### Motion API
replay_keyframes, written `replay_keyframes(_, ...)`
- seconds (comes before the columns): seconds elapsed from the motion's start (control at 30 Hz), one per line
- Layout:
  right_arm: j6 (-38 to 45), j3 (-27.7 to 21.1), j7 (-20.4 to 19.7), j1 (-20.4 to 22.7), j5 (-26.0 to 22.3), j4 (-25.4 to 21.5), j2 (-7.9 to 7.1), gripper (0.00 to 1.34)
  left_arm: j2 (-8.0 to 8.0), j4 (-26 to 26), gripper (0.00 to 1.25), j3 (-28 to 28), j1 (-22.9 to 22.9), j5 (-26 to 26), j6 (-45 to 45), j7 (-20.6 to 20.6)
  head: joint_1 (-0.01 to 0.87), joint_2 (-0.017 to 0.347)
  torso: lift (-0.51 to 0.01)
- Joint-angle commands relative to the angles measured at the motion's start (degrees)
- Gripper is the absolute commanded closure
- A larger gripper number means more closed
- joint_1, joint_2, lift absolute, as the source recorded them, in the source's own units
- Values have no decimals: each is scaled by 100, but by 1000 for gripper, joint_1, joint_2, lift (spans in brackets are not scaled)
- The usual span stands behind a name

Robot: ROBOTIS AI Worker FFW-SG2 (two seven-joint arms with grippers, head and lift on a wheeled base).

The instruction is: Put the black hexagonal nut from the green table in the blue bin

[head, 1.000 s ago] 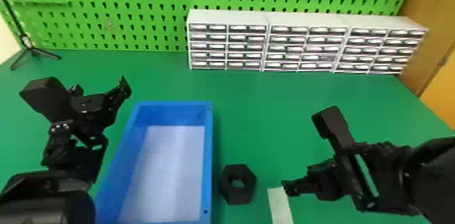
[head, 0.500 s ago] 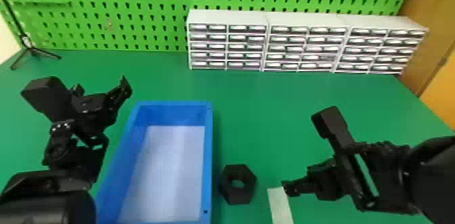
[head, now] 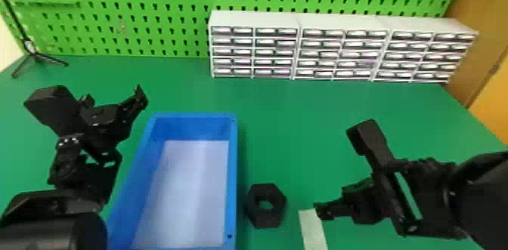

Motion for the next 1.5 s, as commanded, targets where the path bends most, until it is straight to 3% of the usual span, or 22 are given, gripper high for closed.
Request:
replay_keyframes(0.0, 0, 0, -6, -9, 0, 12, 6, 378, 0, 0, 125, 0, 1, 0, 0, 0, 692, 8, -97)
replay_keyframes(0.4, 18, -35, -6, -27, 9, 39, 41, 378, 0, 0, 125, 0, 1, 0, 0, 0, 692, 8, -97)
replay_keyframes(0.63, 62, -114, -6, -36, 220, 56, 190, 383, 0, 9, 125, -9, 1, 0, 0, 0, 692, 8, -97)
replay_keyframes(0.8, 97, -272, -6, -36, 458, 56, 419, 383, -9, 9, 125, -18, 1, 0, 0, 0, 692, 8, -97)
replay_keyframes(1.1, 44, -202, 2, -176, 686, 285, 683, 378, -9, 26, 125, -44, -17, 0, 0, 0, 692, 8, -97)
replay_keyframes(1.47, 106, 211, 2, -633, 581, 856, 735, 378, -9, 53, 125, -70, -43, 0, 17, 0, 692, 8, -97)
